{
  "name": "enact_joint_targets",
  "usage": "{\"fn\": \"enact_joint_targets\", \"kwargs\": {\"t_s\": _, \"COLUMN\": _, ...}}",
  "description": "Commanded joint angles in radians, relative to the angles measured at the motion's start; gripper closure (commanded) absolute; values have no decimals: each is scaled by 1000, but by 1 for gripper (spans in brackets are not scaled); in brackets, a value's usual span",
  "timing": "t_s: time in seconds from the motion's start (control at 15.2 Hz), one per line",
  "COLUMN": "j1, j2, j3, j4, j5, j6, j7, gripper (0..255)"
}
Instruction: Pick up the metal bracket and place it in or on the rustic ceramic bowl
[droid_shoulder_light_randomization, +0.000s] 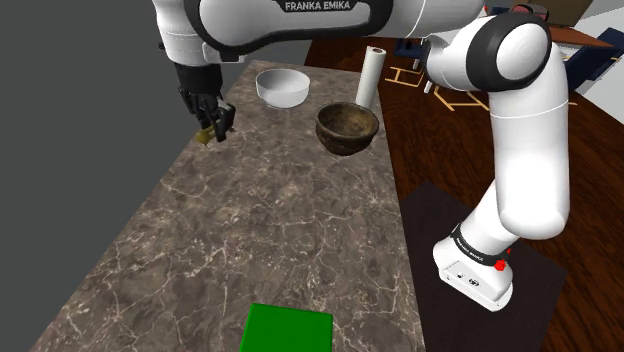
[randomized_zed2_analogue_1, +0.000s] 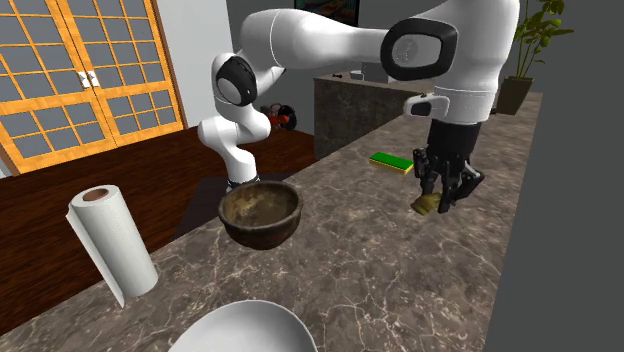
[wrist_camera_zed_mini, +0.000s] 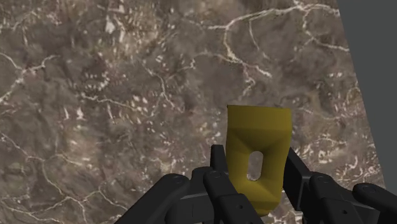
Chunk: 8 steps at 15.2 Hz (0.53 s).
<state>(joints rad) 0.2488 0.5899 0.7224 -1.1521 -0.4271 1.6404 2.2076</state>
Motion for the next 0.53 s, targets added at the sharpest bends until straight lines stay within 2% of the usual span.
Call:
{"fn": "enact_joint_targets", "kwargs": {"t_s": 0.0, "j1": 13, "j2": 7, "j3": -2, "j4": 40, "j5": -3, "j6": -31, "j7": -4, "gripper": 255}}
{"fn": "enact_joint_targets", "kwargs": {"t_s": 0.46, "j1": 66, "j2": 38, "j3": -11, "j4": 188, "j5": -18, "j6": -139, "j7": -21, "gripper": 255}}
